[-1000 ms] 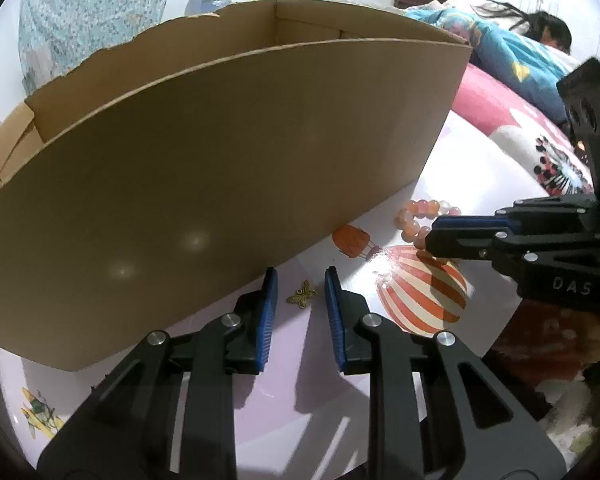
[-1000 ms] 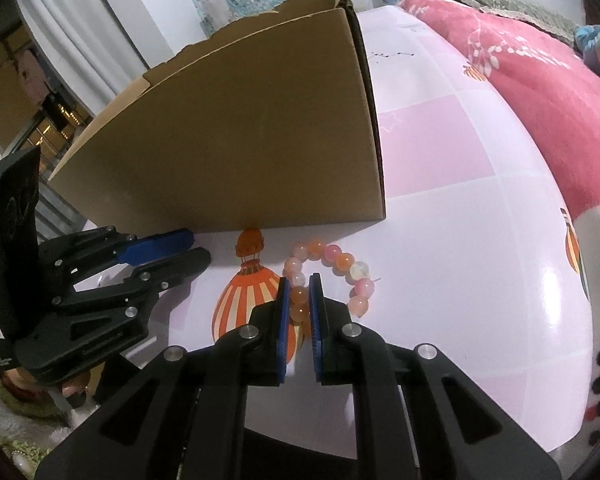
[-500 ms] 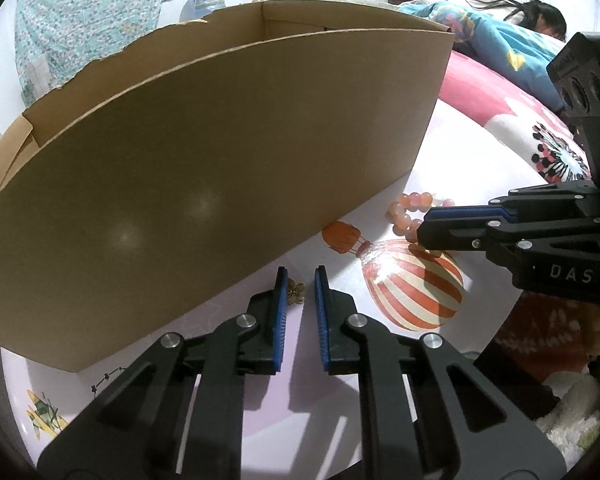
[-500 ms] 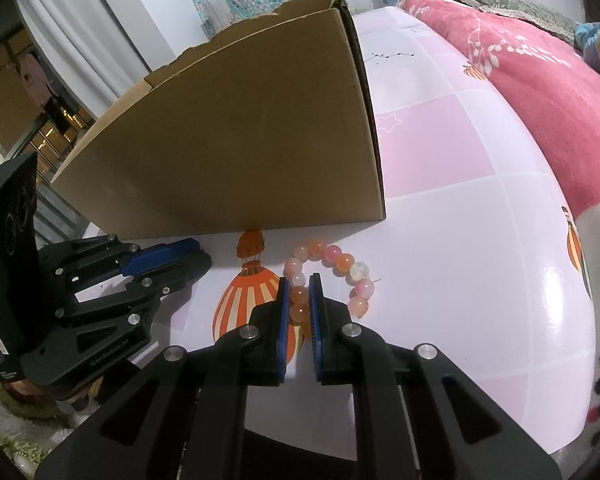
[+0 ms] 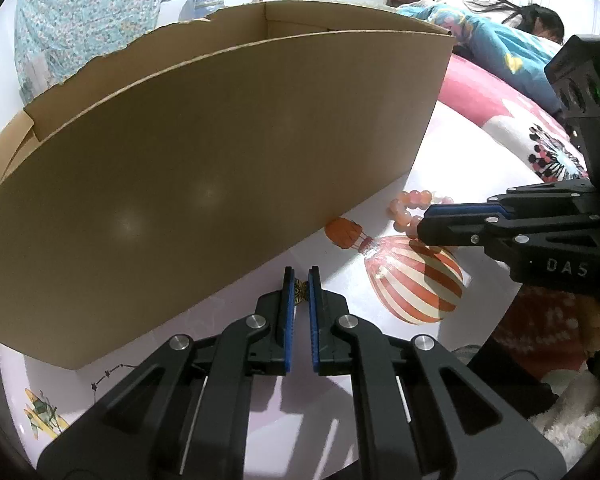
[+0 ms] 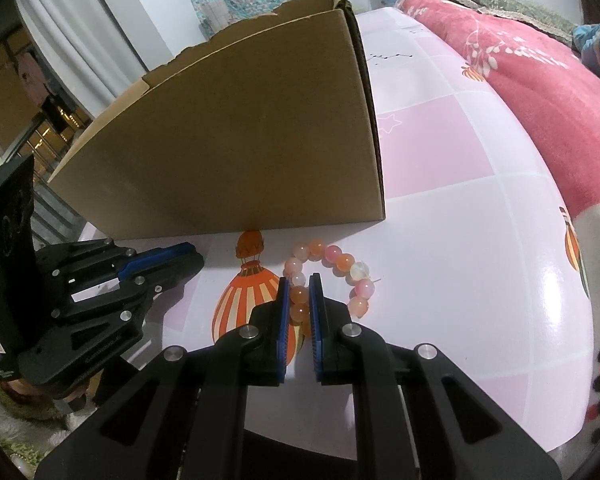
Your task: Organize jewelry
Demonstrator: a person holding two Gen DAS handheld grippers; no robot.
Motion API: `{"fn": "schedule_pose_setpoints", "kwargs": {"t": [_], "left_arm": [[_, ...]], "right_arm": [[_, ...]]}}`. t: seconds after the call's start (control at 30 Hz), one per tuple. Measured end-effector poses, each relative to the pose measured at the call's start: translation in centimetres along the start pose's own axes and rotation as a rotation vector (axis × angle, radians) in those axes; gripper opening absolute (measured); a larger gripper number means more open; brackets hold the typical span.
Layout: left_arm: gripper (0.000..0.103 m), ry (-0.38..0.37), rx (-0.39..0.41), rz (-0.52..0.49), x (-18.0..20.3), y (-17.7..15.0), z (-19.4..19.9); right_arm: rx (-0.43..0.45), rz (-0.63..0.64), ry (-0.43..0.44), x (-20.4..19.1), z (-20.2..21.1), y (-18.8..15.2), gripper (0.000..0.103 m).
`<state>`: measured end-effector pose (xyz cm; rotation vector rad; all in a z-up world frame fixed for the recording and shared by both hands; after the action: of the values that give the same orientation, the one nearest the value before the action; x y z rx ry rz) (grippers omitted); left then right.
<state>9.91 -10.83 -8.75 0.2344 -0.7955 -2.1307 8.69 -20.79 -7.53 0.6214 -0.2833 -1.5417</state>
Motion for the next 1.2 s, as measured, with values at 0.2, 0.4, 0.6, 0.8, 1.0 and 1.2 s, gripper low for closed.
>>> {"fn": "schedule_pose_setpoints", "kwargs": {"t": [0.2,0.4,0.6,0.8,1.0,1.2], "left_arm": [[0.006,-0.025,-0.007,0.030,-0.5,-0.4,0.5],[0.006,-0.022,-0.018,0.045,-0.9,-0.8,1.1],[0.006,-0.004,-0.044,0.042,-0.9,-1.0,1.0],[0.006,0.002,-0.053,0.048,-1.0,-1.0,1.1],[0.006,0.006,-0.056,0.044,-0.9,-0.9,1.0],[0.006,0.006,-0.056,0.043,-0.9,-0.9,1.0]], "right_arm": [[-0.008,-0.019,0.008,0.0,-0.1,0.2,0.010],[-0.014,-0.018,0.009,-0.1,-0.1,0.3,0.010],[-0.031,0.000,-0.001,-0.4,-0.4,0.7,0.011],[-0.046,0.030,-0.014,-1.2,-0.8,1.2,0.012],[-0.048,0.072,-0.051,-2.2,-1.2,1.5,0.012],[-0.042,0.129,-0.103,-3.2,-1.5,1.6,0.012]]}}
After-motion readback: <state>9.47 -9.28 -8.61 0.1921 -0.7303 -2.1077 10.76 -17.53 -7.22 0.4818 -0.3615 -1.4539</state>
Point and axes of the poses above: each gripper's, at about its wrist camera, not at the fingertips, and z roughly against the way its jaws point, x to its right, y to its top, the point moved 7 cm from there along -z, roughly the way its jaws point, and after that the axes turned 7 degrees about -y, right-handed, at the moved point
